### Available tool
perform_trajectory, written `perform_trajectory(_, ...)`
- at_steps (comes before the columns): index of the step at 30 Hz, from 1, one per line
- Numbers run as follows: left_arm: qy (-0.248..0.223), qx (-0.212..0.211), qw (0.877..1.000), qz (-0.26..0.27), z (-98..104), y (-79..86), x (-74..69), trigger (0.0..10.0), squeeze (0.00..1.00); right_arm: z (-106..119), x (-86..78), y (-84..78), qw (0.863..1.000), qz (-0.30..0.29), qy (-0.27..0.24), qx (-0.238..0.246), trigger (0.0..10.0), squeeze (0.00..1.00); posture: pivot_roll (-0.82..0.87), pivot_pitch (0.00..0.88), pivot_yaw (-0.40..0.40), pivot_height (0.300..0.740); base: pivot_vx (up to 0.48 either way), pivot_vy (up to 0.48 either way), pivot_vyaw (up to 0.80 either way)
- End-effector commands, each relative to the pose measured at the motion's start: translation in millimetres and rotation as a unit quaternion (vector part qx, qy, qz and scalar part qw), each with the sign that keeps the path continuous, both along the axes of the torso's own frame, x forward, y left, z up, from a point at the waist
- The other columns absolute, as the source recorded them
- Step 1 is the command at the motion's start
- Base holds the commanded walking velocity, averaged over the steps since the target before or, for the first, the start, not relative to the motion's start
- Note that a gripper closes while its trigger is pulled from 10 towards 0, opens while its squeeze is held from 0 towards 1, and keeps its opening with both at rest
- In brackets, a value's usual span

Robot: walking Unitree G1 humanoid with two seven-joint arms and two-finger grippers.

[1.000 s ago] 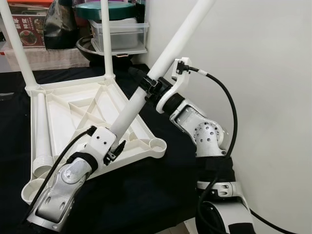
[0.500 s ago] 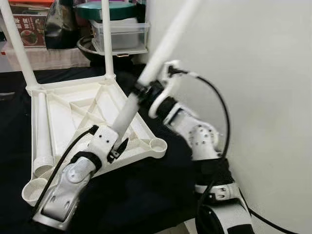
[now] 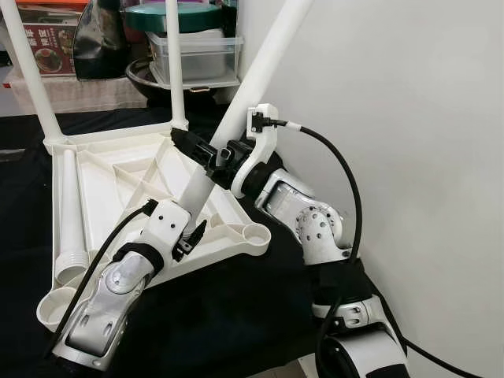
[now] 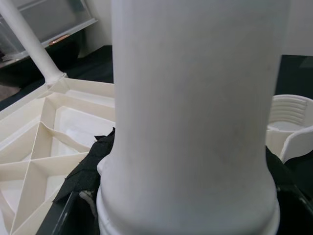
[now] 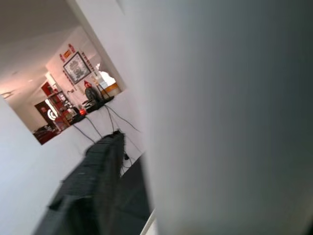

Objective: Building children table

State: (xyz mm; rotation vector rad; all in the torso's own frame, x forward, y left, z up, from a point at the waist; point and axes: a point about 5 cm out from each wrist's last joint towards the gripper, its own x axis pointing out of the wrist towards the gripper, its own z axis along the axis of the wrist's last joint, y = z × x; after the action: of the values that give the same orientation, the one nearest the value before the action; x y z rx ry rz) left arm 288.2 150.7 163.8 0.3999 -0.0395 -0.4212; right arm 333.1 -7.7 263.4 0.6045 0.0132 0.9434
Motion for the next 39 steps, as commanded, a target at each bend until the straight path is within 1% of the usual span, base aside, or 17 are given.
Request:
perform_trajectory(1, -0.002, 0.014, 1.0, -0.023, 0, -10.2, -0.8, 10.0, 0.0, -25, -21.9, 36.5, 0.995, 0.049, 0.064, 0.064, 0.0, 0.0, 0.15, 0.0, -0.101, 0.74, 0.0, 0.0, 0.0)
perform_trajectory(9, -0.003, 0.014, 1.0, -0.024, 1, -10.0, 0.0, 10.0, 0.0, -26, -15.4, 31.1, 0.994, 0.023, 0.068, 0.085, 0.0, 0.0, 0.15, 0.0, -0.096, 0.74, 0.0, 0.0, 0.0)
perform_trajectory(10, -0.002, 0.012, 1.0, -0.024, 1, -9.8, 0.1, 10.0, 0.06, -26, -15.2, 30.7, 0.994, 0.022, 0.067, 0.086, 0.0, 0.0, 0.15, 0.0, -0.094, 0.74, 0.0, 0.0, 0.0)
perform_trajectory(11, -0.002, 0.009, 1.0, -0.024, 1, -9.6, 0.3, 10.0, 1.0, -26, -14.4, 29.0, 0.994, 0.019, 0.065, 0.086, 0.0, 0.0, 0.15, 0.0, -0.094, 0.74, 0.0, 0.0, 0.0)
perform_trajectory(20, 0.001, -0.008, 0.999, -0.036, 3, -7.6, -3.5, 10.0, 1.0, -20, -8.0, 15.2, 0.995, 0.008, 0.037, 0.087, 0.0, 0.0, 0.15, 0.0, -0.091, 0.74, 0.0, 0.0, 0.0)
perform_trajectory(21, -0.012, -0.022, 0.998, -0.049, 10, -7.3, -8.8, 10.0, 1.0, -15, -1.5, 2.0, 0.997, 0.001, 0.003, 0.077, 0.0, 0.0, 0.16, 0.0, -0.097, 0.74, 0.0, 0.0, 0.0)
perform_trajectory(26, -0.038, -0.058, 0.997, -0.041, 24, -1.7, -13.1, 10.0, 1.0, -12, 10.4, -21.4, 0.998, -0.017, -0.052, 0.033, 0.0, 0.0, 0.16, 0.0, -0.099, 0.74, 0.0, 0.0, 0.0)
perform_trajectory(27, -0.044, -0.06, 0.996, -0.045, 28, 0.3, -15.7, 10.0, 0.05, -12, 15.4, -31.0, 0.997, -0.029, -0.072, 0.009, 0.0, 0.0, 0.16, 0.0, -0.1, 0.74, 0.0, 0.0, 0.0)
perform_trajectory(29, -0.044, -0.06, 0.996, -0.045, 28, 0.3, -15.7, 10.0, 0.05, -12, 15.4, -31.0, 0.997, -0.029, -0.072, 0.009, 0.0, 0.0, 0.16, 0.0, -0.1, 0.74, 0.0, 0.0, 0.0)
perform_trajectory(30, -0.049, -0.063, 0.996, -0.049, 31, 2.9, -19.0, 10.0, 0.0, -10, 23.3, -45.3, 0.994, -0.052, -0.094, -0.02, 0.0, 0.0, 0.16, 0.0, -0.101, 0.74, 0.0, 0.0, 0.0)
perform_trajectory(31, -0.049, -0.063, 0.996, -0.049, 31, 2.9, -19.0, 10.0, 0.0, -10, 23.3, -45.3, 0.994, -0.052, -0.094, -0.02, 0.0, 0.0, 0.16, 0.0, -0.101, 0.74, 0.0, 0.0, 0.0)
perform_trajectory(32, -0.054, -0.058, 0.996, -0.051, 33, 5.2, -22.7, 10.0, 0.0, -6, 32.6, -63.9, 0.99, -0.08, -0.11, -0.044, 0.0, 0.0, 0.16, 0.0, -0.105, 0.74, 0.0, 0.0, 0.0)
perform_trajectory(34, -0.054, -0.058, 0.996, -0.051, 33, 5.2, -22.7, 10.0, 0.0, -6, 32.6, -63.9, 0.99, -0.08, -0.11, -0.044, 0.0, 0.0, 0.16, 0.0, -0.105, 0.74, 0.0, 0.0, 0.0)
perform_trajectory(35, -0.056, -0.056, 0.996, -0.05, 33, 7.4, -25.7, 10.0, 0.0, 0, 40.5, -82.0, 0.984, -0.107, -0.124, -0.066, 0.0, 0.0, 0.16, 0.0, -0.109, 0.74, 0.0, 0.0, 0.0)
perform_trajectory(36, -0.056, -0.056, 0.996, -0.05, 33, 7.4, -25.7, 10.0, 0.0, 0, 40.5, -82.0, 0.984, -0.107, -0.124, -0.066, 0.0, 0.0, 0.16, 0.0, -0.109, 0.74, 0.0, 0.0, 0.0)
perform_trajectory(37, -0.055, -0.058, 0.996, -0.041, 31, 10.7, -28.6, 10.0, 0.0, 10, 47.4, -103.8, 0.975, -0.132, -0.15, -0.096, 0.0, 0.0, 0.16, 0.0, -0.111, 0.74, 0.0, 0.0, 0.0)
perform_trajectory(39, -0.055, -0.058, 0.996, -0.041, 31, 10.7, -28.6, 10.0, 0.0, 10, 47.4, -103.8, 0.975, -0.132, -0.15, -0.096, 0.0, 0.0, 0.16, 0.0, -0.111, 0.74, 0.0, 0.0, 0.0)
